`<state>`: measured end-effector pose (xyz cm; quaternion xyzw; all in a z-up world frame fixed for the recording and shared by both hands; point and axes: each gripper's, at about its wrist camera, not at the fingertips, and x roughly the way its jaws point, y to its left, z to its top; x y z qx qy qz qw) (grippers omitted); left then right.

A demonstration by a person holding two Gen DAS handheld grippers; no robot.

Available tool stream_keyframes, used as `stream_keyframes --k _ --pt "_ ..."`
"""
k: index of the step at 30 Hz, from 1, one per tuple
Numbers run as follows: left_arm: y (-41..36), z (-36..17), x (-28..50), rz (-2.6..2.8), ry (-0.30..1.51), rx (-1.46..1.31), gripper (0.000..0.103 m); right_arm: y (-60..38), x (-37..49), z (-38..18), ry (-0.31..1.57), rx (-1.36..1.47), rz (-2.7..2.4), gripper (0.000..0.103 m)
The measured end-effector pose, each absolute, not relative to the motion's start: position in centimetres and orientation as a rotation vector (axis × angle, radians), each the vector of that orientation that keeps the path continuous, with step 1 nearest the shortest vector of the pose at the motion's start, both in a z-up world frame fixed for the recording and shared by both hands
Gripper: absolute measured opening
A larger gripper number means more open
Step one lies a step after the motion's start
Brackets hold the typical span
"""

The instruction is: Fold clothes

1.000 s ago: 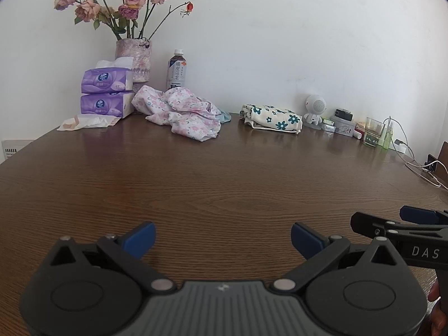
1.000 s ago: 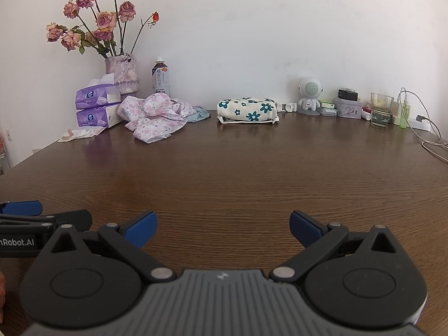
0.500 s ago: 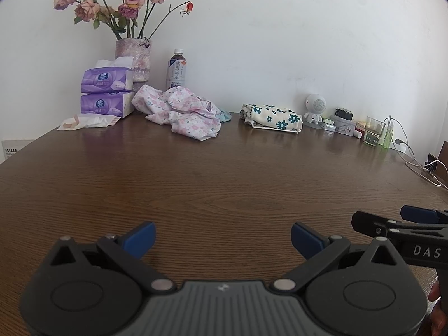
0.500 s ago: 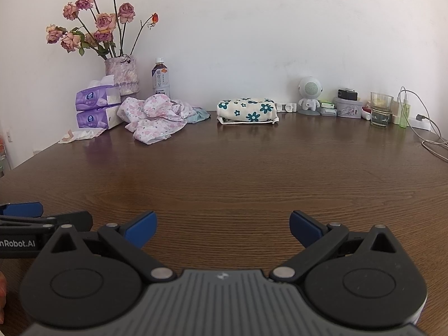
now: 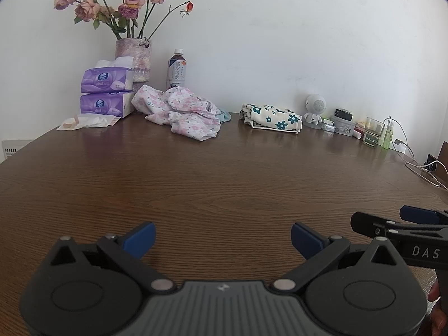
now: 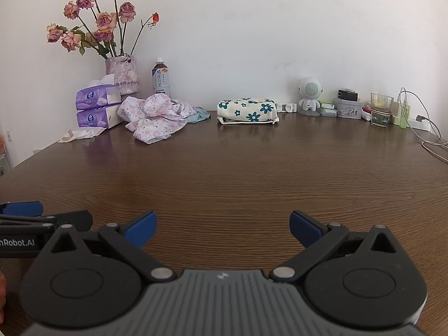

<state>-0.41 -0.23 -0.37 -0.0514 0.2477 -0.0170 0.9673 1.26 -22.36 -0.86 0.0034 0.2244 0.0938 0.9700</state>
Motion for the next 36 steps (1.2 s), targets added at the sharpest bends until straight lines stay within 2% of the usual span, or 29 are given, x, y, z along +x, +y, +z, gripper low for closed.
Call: stream_keyframes --k 36 --pt "-0.39 -0.31 0.12 -0.028 0.539 -0.099 0.103 -22.32 1.92 -0.98 0.489 0.016 0.209 0.103"
